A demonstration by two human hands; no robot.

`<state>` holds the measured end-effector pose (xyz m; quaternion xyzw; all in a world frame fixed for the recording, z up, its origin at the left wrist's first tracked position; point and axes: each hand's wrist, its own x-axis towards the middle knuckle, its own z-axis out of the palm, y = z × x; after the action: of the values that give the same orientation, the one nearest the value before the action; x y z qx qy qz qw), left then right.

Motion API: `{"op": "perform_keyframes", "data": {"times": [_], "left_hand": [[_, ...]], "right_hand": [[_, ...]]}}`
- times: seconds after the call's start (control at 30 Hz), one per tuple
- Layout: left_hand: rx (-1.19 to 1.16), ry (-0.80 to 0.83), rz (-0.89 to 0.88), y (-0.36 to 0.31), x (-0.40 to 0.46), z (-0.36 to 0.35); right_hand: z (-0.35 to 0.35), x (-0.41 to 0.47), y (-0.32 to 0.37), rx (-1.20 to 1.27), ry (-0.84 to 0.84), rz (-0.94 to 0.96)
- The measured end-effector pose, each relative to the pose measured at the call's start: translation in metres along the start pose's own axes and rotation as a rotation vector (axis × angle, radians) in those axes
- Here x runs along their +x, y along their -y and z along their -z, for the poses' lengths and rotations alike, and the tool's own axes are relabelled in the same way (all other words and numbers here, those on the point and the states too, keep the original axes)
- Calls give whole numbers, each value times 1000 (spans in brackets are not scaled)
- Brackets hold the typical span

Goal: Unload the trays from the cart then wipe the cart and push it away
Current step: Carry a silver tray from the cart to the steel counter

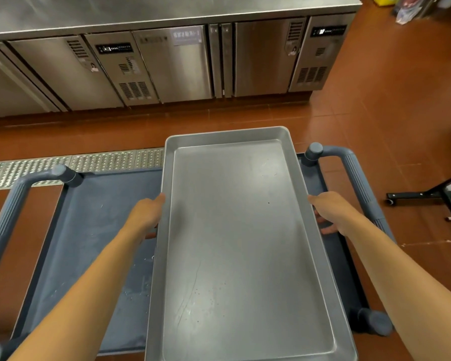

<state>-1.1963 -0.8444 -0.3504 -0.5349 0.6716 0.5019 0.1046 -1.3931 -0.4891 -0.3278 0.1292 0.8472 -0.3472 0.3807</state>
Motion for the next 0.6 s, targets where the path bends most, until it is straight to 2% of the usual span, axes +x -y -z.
{"op": "perform_keyframes", "data": {"times": [0.13, 0.4, 0.6], "left_hand": [[92, -1, -13, -4, 5, 1], [100, 45, 43, -17, -9, 1], [105, 9, -27, -26, -6, 12]], "right_hand": [[0, 2, 5, -79, -21, 7], [0, -2, 15, -124, -10, -7], [13, -17, 24, -205, -29, 123]]}}
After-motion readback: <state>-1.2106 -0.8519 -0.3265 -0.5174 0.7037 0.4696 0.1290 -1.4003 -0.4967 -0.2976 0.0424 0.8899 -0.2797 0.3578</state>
